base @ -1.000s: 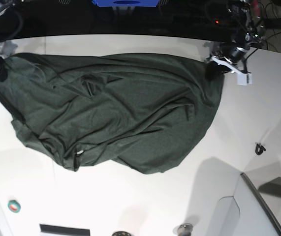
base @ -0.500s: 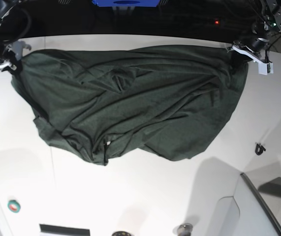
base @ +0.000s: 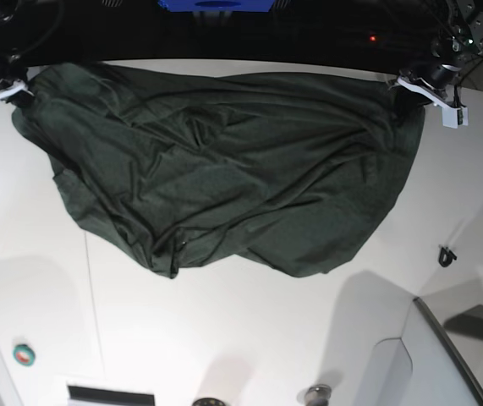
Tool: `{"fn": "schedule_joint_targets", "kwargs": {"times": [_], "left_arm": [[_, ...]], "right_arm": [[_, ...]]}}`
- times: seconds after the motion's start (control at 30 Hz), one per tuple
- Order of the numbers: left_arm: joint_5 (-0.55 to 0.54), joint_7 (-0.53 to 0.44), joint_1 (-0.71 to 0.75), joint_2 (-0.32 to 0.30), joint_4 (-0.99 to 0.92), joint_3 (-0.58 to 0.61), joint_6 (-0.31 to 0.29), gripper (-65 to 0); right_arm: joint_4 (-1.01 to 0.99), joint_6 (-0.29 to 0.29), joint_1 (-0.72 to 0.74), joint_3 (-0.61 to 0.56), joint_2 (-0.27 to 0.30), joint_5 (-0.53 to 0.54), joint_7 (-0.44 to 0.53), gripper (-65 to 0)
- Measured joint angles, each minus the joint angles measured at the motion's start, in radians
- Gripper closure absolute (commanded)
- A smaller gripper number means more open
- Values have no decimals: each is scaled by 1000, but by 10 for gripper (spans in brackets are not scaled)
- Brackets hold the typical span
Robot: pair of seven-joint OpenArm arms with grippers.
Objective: Layout the t-shirt on the table in an organized manner, then fold the t-shirt properly
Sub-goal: 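Move the right gripper to the shirt corner beside it and grasp, then drag the grasped shirt corner outward with the right gripper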
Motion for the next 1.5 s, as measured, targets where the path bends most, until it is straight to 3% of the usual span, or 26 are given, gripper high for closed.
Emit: {"fn": "schedule_joint_targets", "kwargs": {"times": [0.07, 0.17, 0.2, 0.37, 0.53, 0.67, 0.77, 1.2, 1.27, 1.4, 1.5], "left_arm": [[46, 3, 0, 2, 12, 1, 0, 0], [96, 3, 3, 16, 54, 0, 0, 0], [109, 0, 2, 26, 65, 0, 1, 0], [116, 4, 3, 34, 77, 2, -7, 0], [119, 3, 2, 34, 75, 1, -7, 0], [119, 3, 3, 31, 73, 1, -7, 0], [119, 3, 2, 32, 73, 1, -7, 0], [119, 3, 3, 33, 73, 1, -7, 0], [119, 3, 3, 33, 73, 1, -7, 0], [119, 3, 3, 33, 72, 0, -7, 0], [119, 3, 3, 33, 71, -2, -7, 0]], "right_arm": [[8, 0, -4, 0, 0, -8, -4, -123], [106, -1, -14, -1, -8, -14, -15, -338], [142, -3, -16, -1, -14, -13, -4, -360], [203, -3, 1, -91, -8, -26, -4, -237], [139, -5, 113, -338, 35, -169, 202, -312], [39, 1, 136, -500, 16, -363, 241, -323], [-3, 0, 155, -507, 12, -424, 238, -323], [-126, 0, 208, -507, 27, -425, 318, -315], [-147, 0, 213, -508, 43, -426, 319, -255], [-159, 0, 224, -507, 68, -427, 317, 0], [-164, 0, 237, -509, 93, -424, 319, -18]]}}
